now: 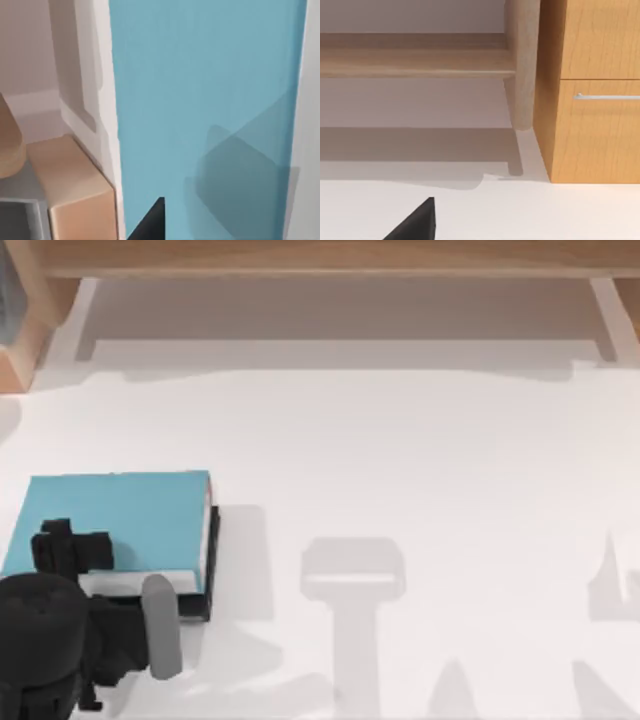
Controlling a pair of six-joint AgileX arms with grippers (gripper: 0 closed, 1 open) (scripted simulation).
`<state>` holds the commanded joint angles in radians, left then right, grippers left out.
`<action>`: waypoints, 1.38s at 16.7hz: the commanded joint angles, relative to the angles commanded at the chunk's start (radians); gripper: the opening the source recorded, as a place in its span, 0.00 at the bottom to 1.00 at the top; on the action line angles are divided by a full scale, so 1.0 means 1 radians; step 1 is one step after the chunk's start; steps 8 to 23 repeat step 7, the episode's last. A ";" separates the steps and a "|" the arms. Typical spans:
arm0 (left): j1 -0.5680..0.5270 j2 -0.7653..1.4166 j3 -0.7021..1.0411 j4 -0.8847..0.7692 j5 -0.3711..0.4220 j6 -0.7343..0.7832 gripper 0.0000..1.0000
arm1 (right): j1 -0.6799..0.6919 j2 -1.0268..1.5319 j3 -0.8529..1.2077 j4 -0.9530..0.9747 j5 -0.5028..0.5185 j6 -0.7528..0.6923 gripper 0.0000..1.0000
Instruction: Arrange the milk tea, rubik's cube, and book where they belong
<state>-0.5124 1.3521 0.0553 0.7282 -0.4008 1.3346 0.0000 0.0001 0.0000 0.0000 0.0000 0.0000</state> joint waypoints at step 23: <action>0.000 0.000 0.000 0.000 0.000 0.000 1.00 | 0.000 0.000 0.000 0.000 0.000 0.000 1.00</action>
